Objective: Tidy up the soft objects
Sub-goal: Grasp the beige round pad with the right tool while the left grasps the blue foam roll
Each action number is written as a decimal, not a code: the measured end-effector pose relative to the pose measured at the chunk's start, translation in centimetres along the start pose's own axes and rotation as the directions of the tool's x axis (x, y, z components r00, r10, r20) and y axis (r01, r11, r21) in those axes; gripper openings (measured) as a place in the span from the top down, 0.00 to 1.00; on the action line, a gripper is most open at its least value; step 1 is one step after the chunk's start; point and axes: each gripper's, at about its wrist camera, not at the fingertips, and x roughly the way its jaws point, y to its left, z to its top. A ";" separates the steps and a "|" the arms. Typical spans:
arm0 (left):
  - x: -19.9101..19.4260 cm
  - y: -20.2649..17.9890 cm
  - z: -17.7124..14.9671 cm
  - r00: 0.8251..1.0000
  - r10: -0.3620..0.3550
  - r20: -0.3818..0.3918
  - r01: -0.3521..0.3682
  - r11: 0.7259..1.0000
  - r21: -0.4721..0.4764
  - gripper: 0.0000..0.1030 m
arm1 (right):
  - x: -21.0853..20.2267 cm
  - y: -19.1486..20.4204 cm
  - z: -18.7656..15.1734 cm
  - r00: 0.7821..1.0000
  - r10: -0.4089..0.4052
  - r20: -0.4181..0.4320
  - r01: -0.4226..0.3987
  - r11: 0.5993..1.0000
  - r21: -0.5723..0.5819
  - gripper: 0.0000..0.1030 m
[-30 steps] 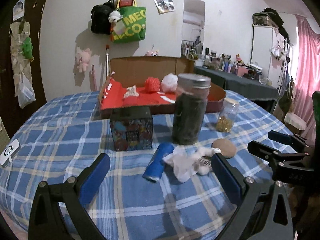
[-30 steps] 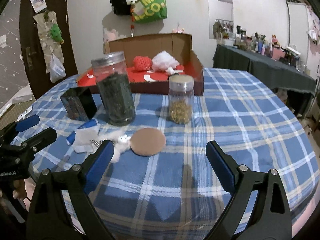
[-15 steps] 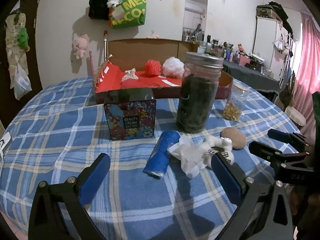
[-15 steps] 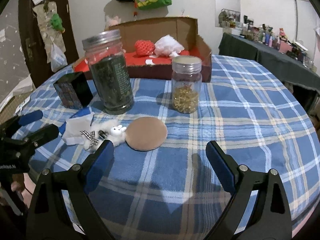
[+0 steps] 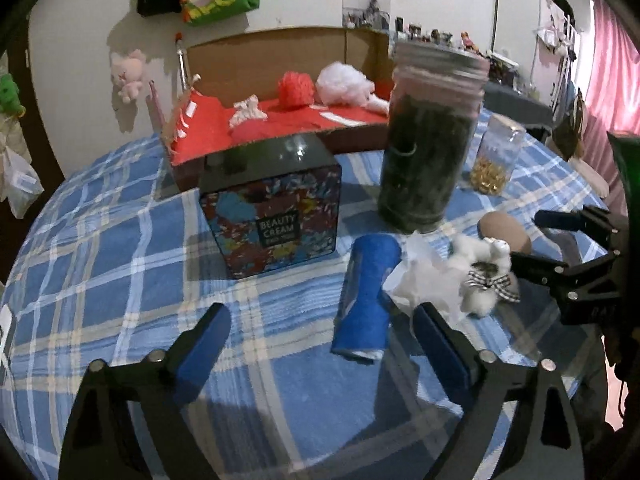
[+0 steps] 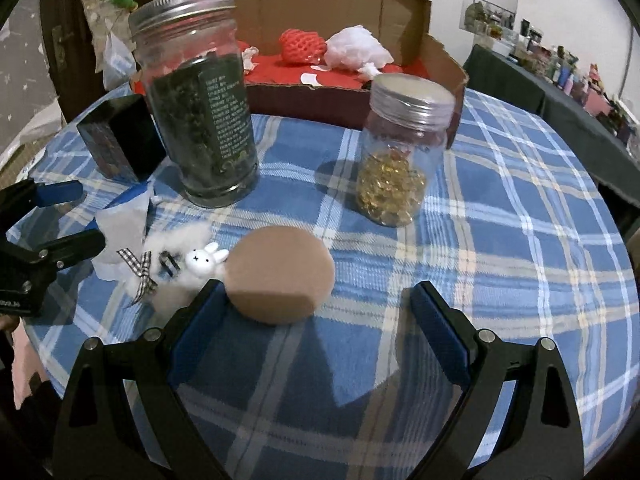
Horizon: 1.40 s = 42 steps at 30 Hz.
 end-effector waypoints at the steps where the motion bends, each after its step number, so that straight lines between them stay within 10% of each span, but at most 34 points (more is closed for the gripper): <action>1: 0.2 0.1 0.1 1.000 -0.010 -0.006 0.010 1.000 0.000 0.17 | 0.0 0.1 0.1 1.000 0.003 0.001 -0.003 1.000 -0.003 0.09; 6: 0.9 -0.4 0.7 0.999 -0.039 -0.014 0.040 0.999 0.021 0.37 | 0.2 0.1 0.6 0.999 0.042 0.020 -0.042 0.999 -0.015 0.29; 10: 0.9 -1.0 0.8 0.994 -0.109 -0.004 0.109 0.994 0.029 0.75 | -0.1 0.2 0.7 0.994 0.096 0.050 -0.095 0.995 -0.024 0.53; 15: 0.2 -1.6 1.0 0.993 -0.115 0.008 0.115 0.993 0.029 0.76 | -1.4 0.3 0.8 0.987 0.121 0.103 -0.120 0.993 -0.017 0.72; 34: -4.3 -1.5 3.1 0.983 -0.132 0.126 0.130 0.991 0.023 0.76 | -4.6 1.4 1.2 0.968 0.194 0.159 -0.188 0.981 -0.056 0.72; 37: -4.0 -1.6 2.7 0.970 -0.226 0.090 0.226 0.974 0.005 0.76 | -4.5 1.4 1.1 0.968 0.197 0.156 -0.192 0.980 -0.049 0.72; 42: -1.3 -1.4 0.8 0.990 -0.140 0.004 0.140 0.990 -0.012 0.74 | -3.6 1.4 0.2 0.980 0.158 0.120 -0.154 0.987 -0.048 0.71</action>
